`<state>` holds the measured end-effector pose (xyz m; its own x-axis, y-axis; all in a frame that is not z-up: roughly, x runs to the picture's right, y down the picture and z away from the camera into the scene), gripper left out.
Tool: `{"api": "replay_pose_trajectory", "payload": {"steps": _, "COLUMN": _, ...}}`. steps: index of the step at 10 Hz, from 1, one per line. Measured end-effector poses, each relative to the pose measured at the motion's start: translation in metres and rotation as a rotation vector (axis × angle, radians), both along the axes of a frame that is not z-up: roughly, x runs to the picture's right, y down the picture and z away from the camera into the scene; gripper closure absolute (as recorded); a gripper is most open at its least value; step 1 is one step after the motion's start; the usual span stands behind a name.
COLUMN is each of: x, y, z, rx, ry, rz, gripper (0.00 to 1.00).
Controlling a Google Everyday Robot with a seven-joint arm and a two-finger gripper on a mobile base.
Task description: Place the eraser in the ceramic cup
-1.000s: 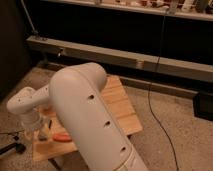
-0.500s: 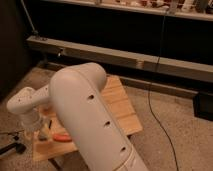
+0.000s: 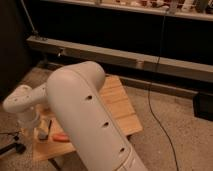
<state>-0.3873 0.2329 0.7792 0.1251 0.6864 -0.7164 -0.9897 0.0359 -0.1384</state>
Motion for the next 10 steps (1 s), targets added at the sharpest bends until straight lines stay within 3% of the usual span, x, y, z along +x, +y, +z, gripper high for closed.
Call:
{"api": "replay_pose_trajectory", "payload": {"steps": 4, "x": 0.002, "y": 0.0, "z": 0.001, "rx": 0.002, "ry": 0.004, "rz": -0.004, "gripper": 0.35}}
{"api": "replay_pose_trajectory", "payload": {"steps": 8, "x": 0.017, "y": 0.01, "z": 0.013, "rx": -0.021, "ry": 0.052, "rz": -0.006, "gripper": 0.35}}
{"api": "replay_pose_trajectory", "payload": {"steps": 10, "x": 0.017, "y": 0.009, "z": 0.016, "rx": -0.017, "ry": 0.042, "rz": 0.007, "gripper": 0.35}}
